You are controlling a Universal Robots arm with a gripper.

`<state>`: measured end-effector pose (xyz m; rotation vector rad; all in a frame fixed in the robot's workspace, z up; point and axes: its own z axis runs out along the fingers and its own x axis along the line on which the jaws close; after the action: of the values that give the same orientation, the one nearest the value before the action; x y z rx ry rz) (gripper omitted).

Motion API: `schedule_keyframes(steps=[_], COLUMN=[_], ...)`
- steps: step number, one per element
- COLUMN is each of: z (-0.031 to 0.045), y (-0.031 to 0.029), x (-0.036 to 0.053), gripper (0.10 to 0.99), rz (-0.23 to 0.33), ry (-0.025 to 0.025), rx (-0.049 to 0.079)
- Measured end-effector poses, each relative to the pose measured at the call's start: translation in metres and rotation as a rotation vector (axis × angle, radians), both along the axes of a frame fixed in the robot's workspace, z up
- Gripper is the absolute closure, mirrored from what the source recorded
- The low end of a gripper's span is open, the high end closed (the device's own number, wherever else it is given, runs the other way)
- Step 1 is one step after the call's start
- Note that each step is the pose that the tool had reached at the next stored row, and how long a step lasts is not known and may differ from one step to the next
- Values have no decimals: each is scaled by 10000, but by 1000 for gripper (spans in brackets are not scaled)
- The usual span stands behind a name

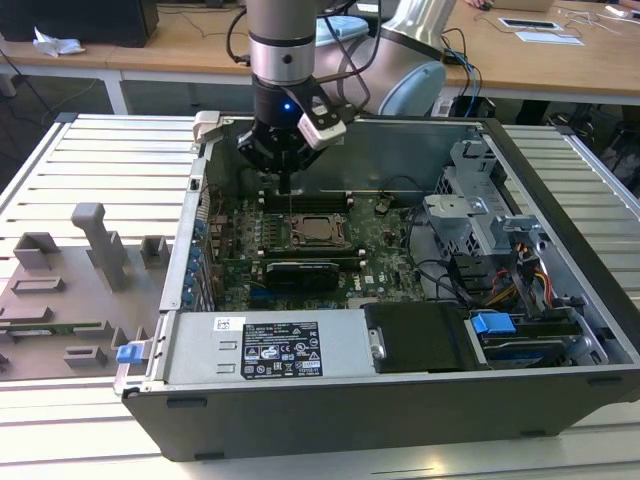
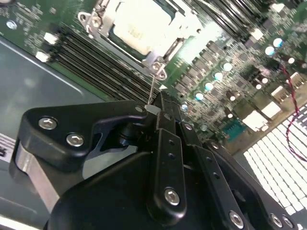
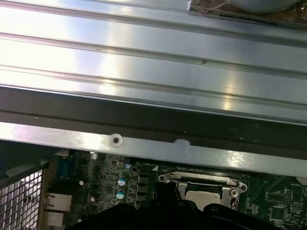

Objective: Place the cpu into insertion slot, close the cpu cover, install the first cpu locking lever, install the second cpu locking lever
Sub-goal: 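Install the first cpu locking lever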

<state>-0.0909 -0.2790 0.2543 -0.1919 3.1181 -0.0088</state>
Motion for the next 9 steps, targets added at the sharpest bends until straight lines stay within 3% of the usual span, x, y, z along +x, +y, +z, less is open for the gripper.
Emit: schedule_keyframes(steps=[5, 6, 7, 9], z=[-50, -55, -69, -82], y=[-1, 0, -13, -35], x=[23, 24, 25, 25], gripper=[980, 980, 980, 980], rz=[-401, -443, -501, -519], ry=[17, 17, 20, 24], rx=[139, 208, 416, 558])
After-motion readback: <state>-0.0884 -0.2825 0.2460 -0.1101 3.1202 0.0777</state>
